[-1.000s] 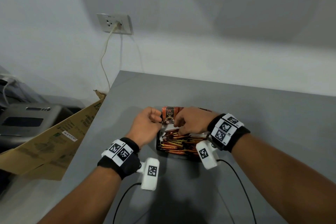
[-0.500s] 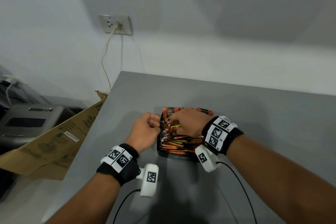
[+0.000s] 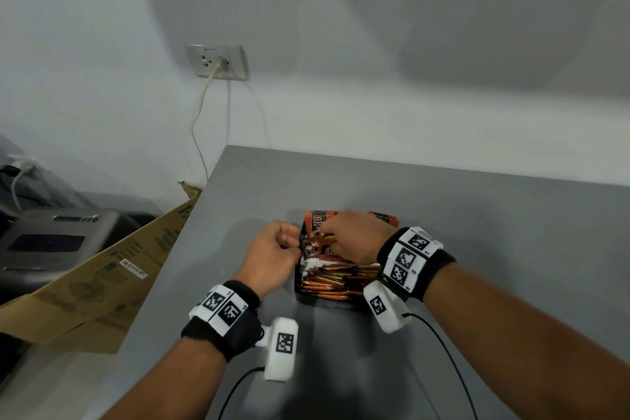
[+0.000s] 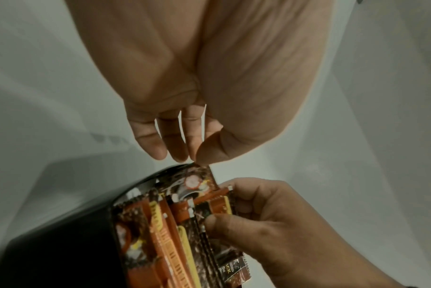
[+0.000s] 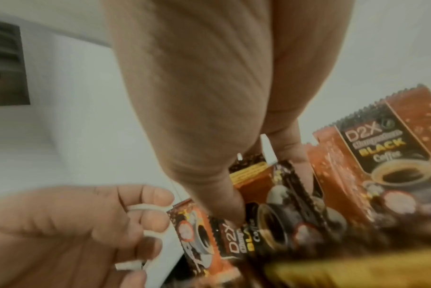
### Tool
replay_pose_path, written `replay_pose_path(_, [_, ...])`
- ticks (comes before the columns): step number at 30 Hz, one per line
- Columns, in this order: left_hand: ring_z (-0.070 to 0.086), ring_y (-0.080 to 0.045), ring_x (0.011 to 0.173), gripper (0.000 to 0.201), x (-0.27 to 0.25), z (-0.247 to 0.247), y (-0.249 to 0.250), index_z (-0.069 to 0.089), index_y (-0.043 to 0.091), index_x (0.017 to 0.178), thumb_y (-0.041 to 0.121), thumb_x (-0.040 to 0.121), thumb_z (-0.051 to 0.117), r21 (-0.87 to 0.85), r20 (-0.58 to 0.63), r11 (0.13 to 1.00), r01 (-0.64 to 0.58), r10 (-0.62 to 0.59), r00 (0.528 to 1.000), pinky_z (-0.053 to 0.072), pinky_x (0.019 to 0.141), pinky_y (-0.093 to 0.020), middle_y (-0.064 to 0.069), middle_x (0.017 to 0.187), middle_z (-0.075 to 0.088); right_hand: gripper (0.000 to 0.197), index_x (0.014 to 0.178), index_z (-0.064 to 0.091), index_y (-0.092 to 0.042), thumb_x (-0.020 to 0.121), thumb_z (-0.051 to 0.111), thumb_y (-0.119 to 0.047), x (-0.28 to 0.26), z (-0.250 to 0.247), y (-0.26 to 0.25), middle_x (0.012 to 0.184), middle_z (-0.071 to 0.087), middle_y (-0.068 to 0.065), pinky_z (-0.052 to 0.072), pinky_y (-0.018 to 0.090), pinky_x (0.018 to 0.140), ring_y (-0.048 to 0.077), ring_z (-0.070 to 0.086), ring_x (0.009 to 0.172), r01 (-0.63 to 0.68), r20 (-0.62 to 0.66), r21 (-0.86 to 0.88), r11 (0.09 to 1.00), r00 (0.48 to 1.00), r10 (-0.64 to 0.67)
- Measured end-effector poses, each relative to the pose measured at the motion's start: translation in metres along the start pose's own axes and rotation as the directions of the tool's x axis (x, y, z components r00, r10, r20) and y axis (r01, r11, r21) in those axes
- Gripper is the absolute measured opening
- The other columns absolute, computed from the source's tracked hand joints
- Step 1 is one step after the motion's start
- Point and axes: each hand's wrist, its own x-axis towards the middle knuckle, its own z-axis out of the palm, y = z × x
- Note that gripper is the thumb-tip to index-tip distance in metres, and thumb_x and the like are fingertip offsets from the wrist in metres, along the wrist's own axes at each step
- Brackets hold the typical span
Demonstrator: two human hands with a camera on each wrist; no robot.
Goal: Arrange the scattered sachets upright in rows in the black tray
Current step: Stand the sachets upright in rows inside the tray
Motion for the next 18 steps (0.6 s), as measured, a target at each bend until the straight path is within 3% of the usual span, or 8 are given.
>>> replay_pose_path(4, [0.059,-0.015,0.103,0.036,-0.002,-0.005,0.011,0.055,0.022,0.115,0.008,0.086,0.072,-0.107,-0.035,0.994,-0.028,0.025,0.999,0.045,0.082,-0.026,0.001,0.108,0.062,0.007,0.097,0.068,-0.02,0.094,0.062,-0.017,-0.019,-0.025,0.011,0.086,0.066,-0.005,0.054,0.032,0.07,0.014,0.063,0.074,-0.025,-0.135,0.181,0.983,0.99,0.05])
replay_pose_path(7, [0.059,-0.016,0.115,0.056,-0.007,-0.004,0.032,0.049,0.017,0.13,0.017,0.082,0.078,-0.378,0.008,0.924,-0.05,0.057,0.998,0.044,0.089,-0.026,-0.003,0.122,0.062,0.002,0.092,0.068,-0.019,0.093,0.067,-0.02,-0.04,-0.043,0.013,0.081,0.067,-0.004,0.052,0.03,0.064,0.014,0.064,0.072,-0.02,-0.258,0.405,0.914,0.956,0.136])
replay_pose_path(9, [0.063,-0.023,0.114,0.064,-0.011,0.002,0.046,0.048,0.009,0.132,0.022,0.076,0.077,-0.596,0.121,0.803,0.005,0.084,0.989,0.048,0.092,-0.032,-0.008,0.121,0.065,0.007,0.098,0.07,-0.014,0.092,0.07,-0.015,-0.054,-0.048,0.008,0.089,0.075,0.003,0.058,0.037,0.075,0.021,0.071,0.08,0.041,-0.302,0.631,0.774,0.933,0.197])
replay_pose_path(12, [0.06,-0.033,0.106,0.073,-0.022,0.018,0.069,0.05,-0.004,0.135,0.027,0.075,0.079,-0.777,0.309,0.611,0.152,0.16,0.938,0.049,0.093,-0.045,-0.02,0.12,0.061,0.019,0.109,0.069,-0.006,0.09,0.069,0.0,-0.071,-0.042,-0.006,0.098,0.077,0.011,0.058,0.039,0.084,0.026,0.074,0.088,0.166,-0.3,0.868,0.467,0.926,0.23])
replay_pose_path(15, [0.067,-0.033,0.099,0.052,-0.032,0.035,0.088,0.06,0.002,0.13,0.017,0.08,0.066,-0.822,0.41,0.499,0.273,0.188,0.893,0.054,0.088,-0.043,-0.023,0.115,0.066,0.018,0.107,0.069,-0.007,0.091,0.067,0.002,-0.081,-0.032,-0.017,0.097,0.077,0.009,0.058,0.038,0.084,0.021,0.072,0.087,0.223,-0.313,0.908,0.355,0.924,0.221])
replay_pose_path(16, [0.069,-0.032,0.097,0.049,-0.034,0.039,0.092,0.062,0.005,0.129,0.014,0.08,0.063,-0.835,0.41,0.473,0.281,0.194,0.891,0.056,0.085,-0.041,-0.022,0.112,0.068,0.018,0.106,0.07,-0.01,0.091,0.068,-0.001,-0.083,-0.03,-0.019,0.097,0.077,0.007,0.059,0.038,0.085,0.019,0.072,0.088,0.235,-0.328,0.908,0.348,0.914,0.238])
replay_pose_path(17, [0.069,-0.032,0.097,0.048,-0.035,0.043,0.094,0.062,0.006,0.128,0.013,0.08,0.062,-0.843,0.404,0.46,0.28,0.198,0.893,0.057,0.084,-0.041,-0.021,0.111,0.068,0.017,0.105,0.071,-0.015,0.09,0.071,-0.006,-0.085,-0.029,-0.02,0.097,0.077,0.005,0.06,0.04,0.087,0.017,0.073,0.09,0.235,-0.36,0.885,0.402,0.893,0.27])
replay_pose_path(18, [0.07,-0.032,0.097,0.046,-0.036,0.046,0.095,0.062,0.005,0.128,0.012,0.082,0.06,-0.848,0.396,0.452,0.278,0.19,0.898,0.057,0.085,-0.041,-0.021,0.11,0.068,0.016,0.103,0.071,-0.022,0.089,0.074,-0.013,-0.087,-0.028,-0.019,0.096,0.076,0.0,0.059,0.039,0.086,0.012,0.072,0.091,0.203,-0.398,0.835,0.512,0.864,0.307])
